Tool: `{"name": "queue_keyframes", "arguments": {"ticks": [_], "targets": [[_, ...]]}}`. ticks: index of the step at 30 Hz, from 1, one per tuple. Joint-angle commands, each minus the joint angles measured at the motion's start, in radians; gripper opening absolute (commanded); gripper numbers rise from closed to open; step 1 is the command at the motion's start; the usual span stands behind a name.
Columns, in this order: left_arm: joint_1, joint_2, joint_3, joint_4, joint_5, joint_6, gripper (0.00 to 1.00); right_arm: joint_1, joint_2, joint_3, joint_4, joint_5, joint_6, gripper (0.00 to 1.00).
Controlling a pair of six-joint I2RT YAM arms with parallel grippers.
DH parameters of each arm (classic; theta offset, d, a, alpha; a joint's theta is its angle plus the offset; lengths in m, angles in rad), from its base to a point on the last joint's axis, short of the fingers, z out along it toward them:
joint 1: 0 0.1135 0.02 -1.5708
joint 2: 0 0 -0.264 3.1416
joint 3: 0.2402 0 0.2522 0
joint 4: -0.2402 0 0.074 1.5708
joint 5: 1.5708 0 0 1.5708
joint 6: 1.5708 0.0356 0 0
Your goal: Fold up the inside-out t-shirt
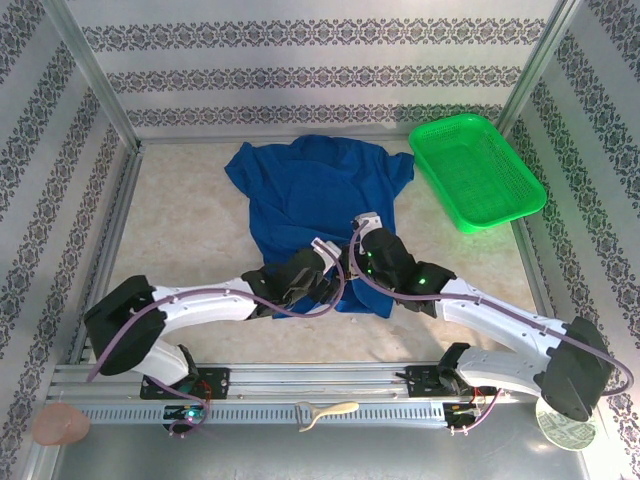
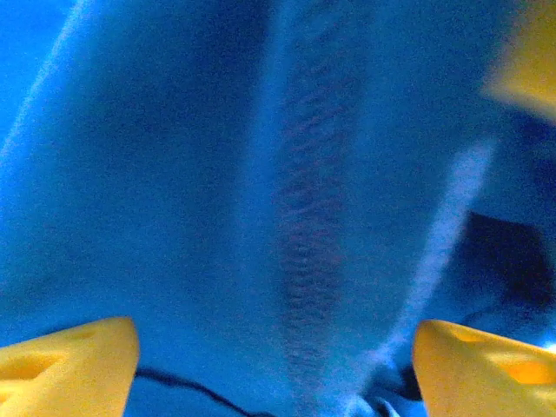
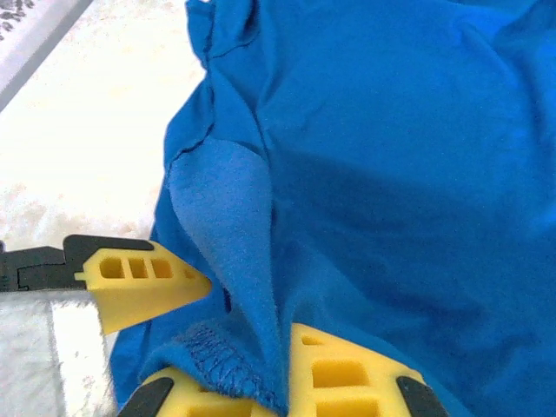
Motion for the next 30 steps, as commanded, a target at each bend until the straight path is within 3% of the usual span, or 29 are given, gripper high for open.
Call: {"name": "queue_keyframes", "arguments": {"ticks": [1,2,5,6,7,9,11,15,19,23,25,30], "targets": [[0.028,0.036,0.020,0.148,-0.136,0.026,0.71,0.003,-0.049,-0.017,0.014,-0.021,0.039,0.00],[0.040,0.038,0.022,0.159,-0.140,0.026,0.61,0.003,-0.059,-0.023,0.013,-0.021,0.044,0.00],[0.079,0.010,0.054,0.150,-0.081,0.030,0.16,-0.001,-0.104,-0.053,0.007,-0.024,0.064,0.00],[0.089,-0.007,0.071,0.129,-0.050,0.035,0.05,-0.004,-0.120,-0.066,0.006,-0.030,0.073,0.07],[0.095,-0.025,0.099,0.096,-0.028,0.037,0.00,-0.005,-0.143,-0.082,0.007,-0.032,0.086,0.24],[0.100,-0.063,0.144,0.017,0.012,0.041,0.00,-0.007,-0.200,-0.119,0.001,-0.032,0.120,0.47],[0.105,-0.097,0.199,-0.085,0.061,0.031,0.00,-0.006,-0.278,-0.174,0.003,-0.051,0.183,0.49],[0.107,-0.128,0.304,-0.275,0.136,0.016,0.00,0.066,-0.418,-0.325,0.108,-0.055,0.355,0.35],[0.107,-0.133,0.373,-0.398,0.176,0.016,0.00,0.295,-0.439,-0.428,0.257,0.148,0.428,0.20],[0.107,-0.157,0.393,-0.433,0.194,0.013,0.00,0.433,-0.273,-0.407,0.445,0.297,0.391,0.07],[0.107,-0.169,0.406,-0.457,0.198,0.017,0.00,0.437,-0.150,-0.364,0.510,0.319,0.365,0.00],[0.107,-0.228,0.414,-0.518,0.199,0.028,0.00,0.390,0.054,-0.320,0.635,0.436,0.279,0.00]]}}
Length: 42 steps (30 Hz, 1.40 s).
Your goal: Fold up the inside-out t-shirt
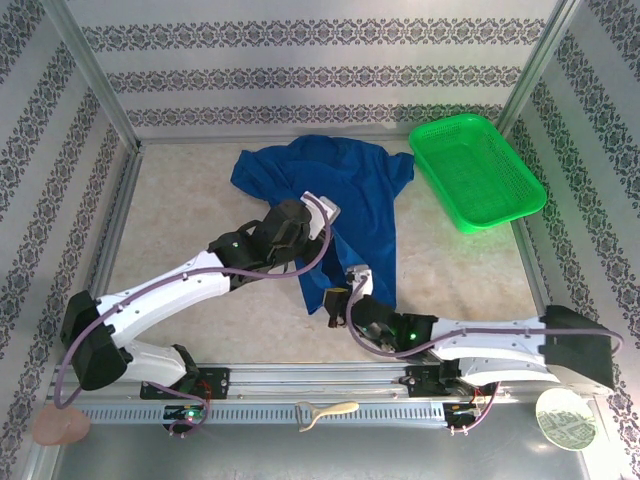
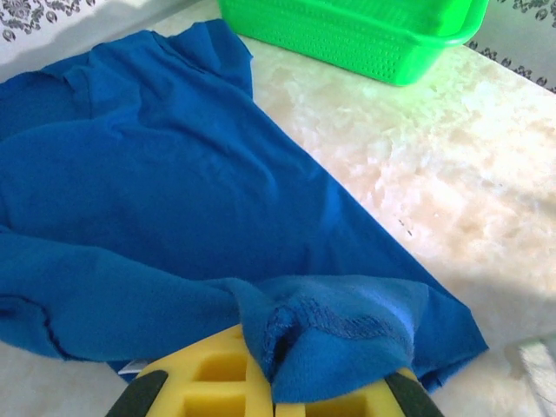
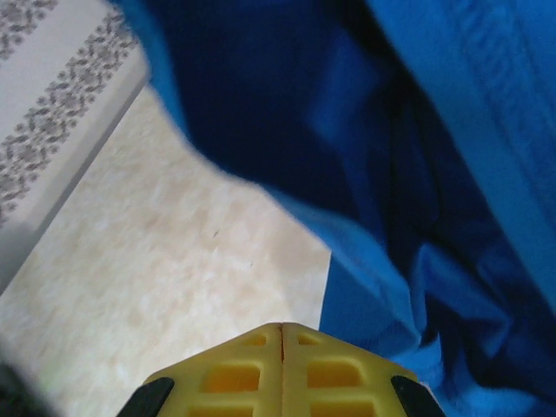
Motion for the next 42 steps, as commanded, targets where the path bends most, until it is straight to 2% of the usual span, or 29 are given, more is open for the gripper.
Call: {"name": "queue_keyframes", "arguments": {"ticks": [1,8,13,16,19,23,27,34,42], "targets": [[0.005,-0.081,0.039,-0.080,0.022,0.006,0.00,-0.043,0.059,0.026,0.167,0.133,-0.080,0.00],[0.005,-0.145,0.047,-0.115,0.047,0.012,0.00,-0.147,0.066,0.008,0.185,0.121,-0.213,0.00],[0.005,-0.126,0.072,-0.109,0.079,0.005,0.00,-0.156,0.113,0.076,0.131,0.073,-0.303,0.00],[0.005,-0.086,0.117,-0.126,0.087,-0.013,0.00,-0.098,0.208,0.126,0.127,0.119,-0.345,0.00],[0.005,-0.043,0.172,-0.162,0.082,-0.017,0.00,0.007,0.326,0.181,0.124,0.265,-0.385,0.00],[0.005,-0.038,0.194,-0.163,0.119,-0.025,0.00,0.023,0.465,0.207,0.148,0.299,-0.322,0.00],[0.004,-0.073,0.182,-0.168,0.137,-0.022,0.00,-0.051,0.501,0.213,0.164,0.199,-0.293,0.00],[0.005,-0.148,0.146,-0.188,0.131,-0.007,0.00,-0.262,0.417,0.142,0.243,-0.078,-0.281,0.00],[0.005,-0.183,0.147,-0.177,0.187,-0.038,0.00,-0.363,0.447,0.181,0.268,-0.174,-0.189,0.00]]}}
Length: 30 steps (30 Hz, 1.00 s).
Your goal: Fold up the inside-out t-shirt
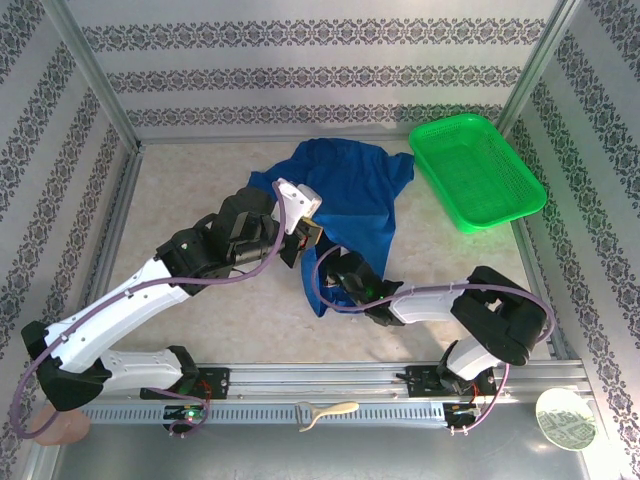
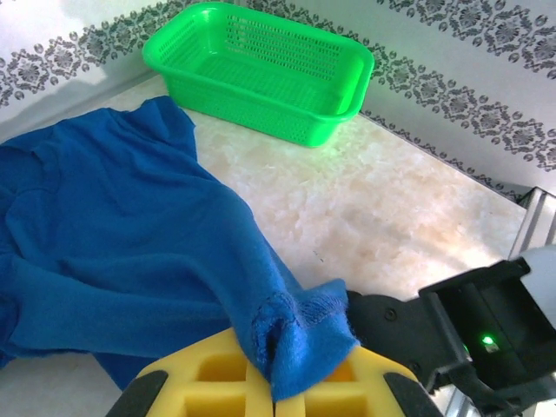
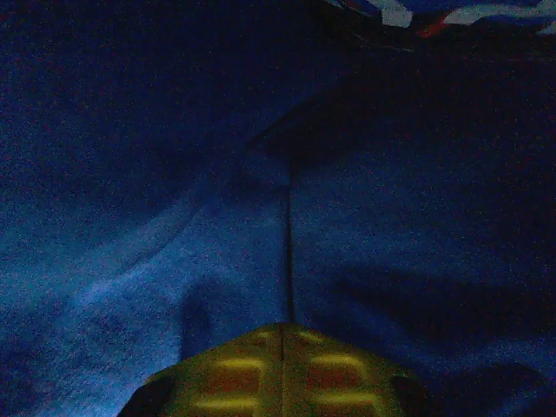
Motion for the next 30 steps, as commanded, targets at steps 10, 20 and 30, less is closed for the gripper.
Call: {"name": "queue_keyframes", "arguments": {"ticks": [10,20,30], "targets": [[-0.016,0.017,0.084,0.036,0.161,-0.133,0.00,-0.033,0.286,0.285,-0.087,-0.067,0.197,0.00],[-0.076,-0.141,-0.008,0.142,0.219,-0.285,0.00,-0.259,0.330,0.430,-0.234,-0.175,0.348,0.24],[-0.173,0.059,0.087,0.358,0.287,-0.369,0.00,-0.221,0.463,0.683,-0.481,-0.113,0.425,0.62]]}}
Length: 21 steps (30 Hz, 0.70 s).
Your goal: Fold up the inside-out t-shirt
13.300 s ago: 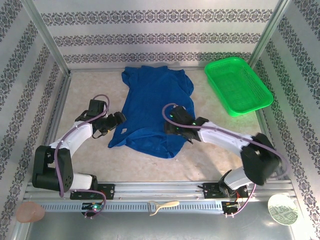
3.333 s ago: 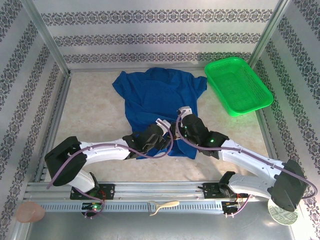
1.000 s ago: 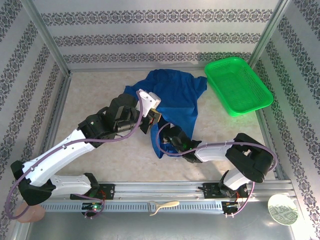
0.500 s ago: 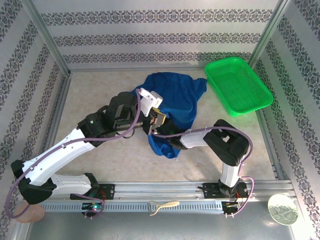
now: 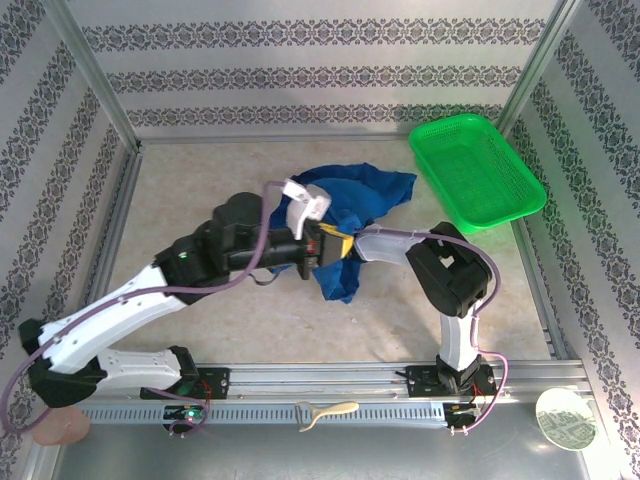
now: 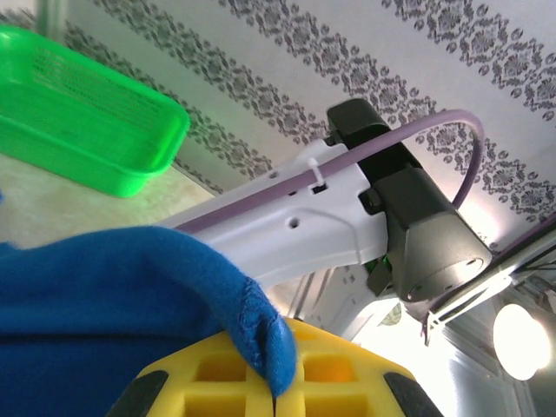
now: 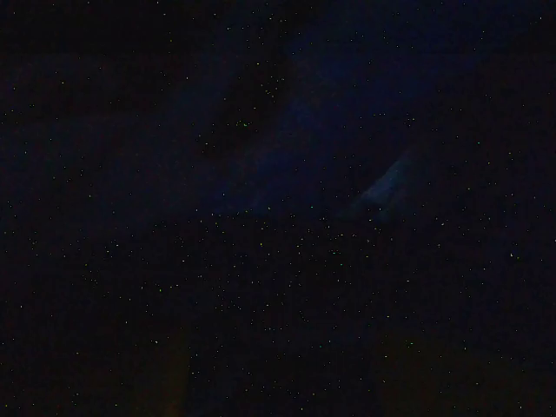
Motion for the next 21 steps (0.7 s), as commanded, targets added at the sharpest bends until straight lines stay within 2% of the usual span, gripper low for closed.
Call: {"name": "queue_keyframes", "arguments": {"ticks": [1,4,11,17,21], "targets": [[-0.066,0.056,0.078,0.152,0.055,-0.054,0.00,-0.031,0.066,0.048,-0.139,0.033,0.075,0.65],[-0.138,0.127,0.173,0.169,0.056,-0.045,0.00,-0.060,0.109,0.099,-0.186,0.013,0.104,0.73],[-0.258,0.264,0.379,0.201,0.083,-0.052,0.00,-0.099,0.181,0.185,-0.204,-0.084,0.119,0.78],[-0.295,0.303,0.397,0.226,0.099,-0.077,0.00,-0.102,0.216,0.222,-0.177,-0.151,0.117,0.82],[-0.291,0.283,0.343,0.204,0.039,-0.045,0.00,-0.088,0.220,0.225,-0.191,-0.175,0.101,0.84]]}}
